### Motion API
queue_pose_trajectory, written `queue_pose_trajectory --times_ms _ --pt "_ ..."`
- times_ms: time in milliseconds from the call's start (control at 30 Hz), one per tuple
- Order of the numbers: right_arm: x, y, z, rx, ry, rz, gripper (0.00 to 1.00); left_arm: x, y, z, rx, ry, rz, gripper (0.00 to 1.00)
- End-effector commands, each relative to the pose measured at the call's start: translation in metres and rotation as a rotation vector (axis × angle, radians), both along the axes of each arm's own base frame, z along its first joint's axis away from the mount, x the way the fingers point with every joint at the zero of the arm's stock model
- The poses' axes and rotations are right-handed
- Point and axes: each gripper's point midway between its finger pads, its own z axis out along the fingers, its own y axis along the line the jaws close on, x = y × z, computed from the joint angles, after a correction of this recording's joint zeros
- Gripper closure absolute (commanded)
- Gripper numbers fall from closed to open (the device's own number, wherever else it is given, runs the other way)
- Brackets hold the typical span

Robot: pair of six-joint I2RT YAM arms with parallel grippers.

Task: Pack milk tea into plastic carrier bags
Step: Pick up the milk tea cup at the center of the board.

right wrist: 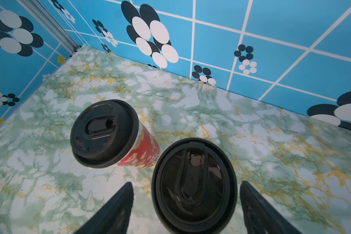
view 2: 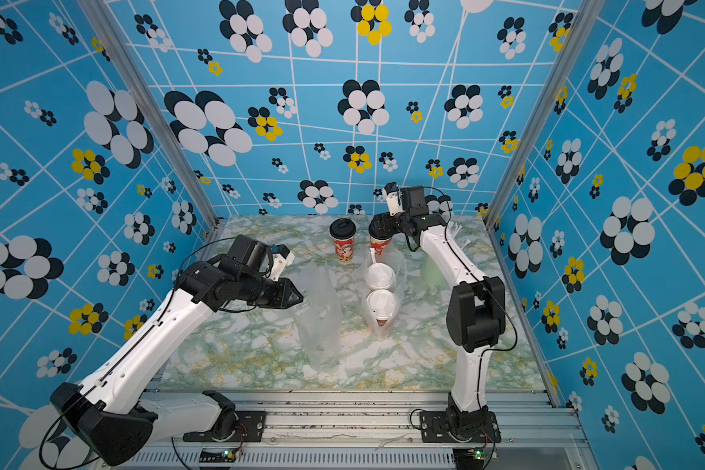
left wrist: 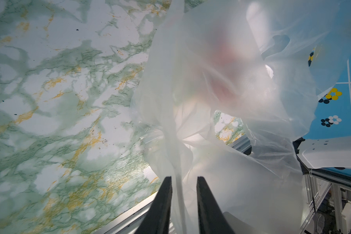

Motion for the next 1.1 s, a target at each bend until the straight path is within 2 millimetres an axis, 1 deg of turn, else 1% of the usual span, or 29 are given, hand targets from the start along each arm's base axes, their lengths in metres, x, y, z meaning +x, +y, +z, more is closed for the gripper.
queue_pose_trajectory --times_ms 0,167,300,567,767,1067 --pt "0.010 0.002 0.008 0.044 -0.111 0.047 0.16 0.003 0.001 0.009 -0.016 -0.002 0.017 0.74" --pt "0.016 -0.004 -0.003 0.119 -0.104 0.054 0.15 0.004 0.000 0.009 -0.018 0.001 0.020 0.74" --pt "0.018 -0.007 -0.013 0.130 -0.103 0.053 0.15 0.004 0.000 0.009 -0.018 0.004 0.022 0.74" --pt "0.022 0.001 -0.022 0.166 -0.108 0.094 0.14 0.005 0.000 0.009 -0.017 0.008 0.028 0.74" --pt "0.026 0.001 -0.031 0.157 -0.099 0.093 0.14 0.005 0.001 0.009 -0.015 0.008 0.031 0.74" --pt "0.028 0.004 -0.037 0.163 -0.089 0.109 0.14 0.005 0.000 0.007 -0.014 0.012 0.032 0.74"
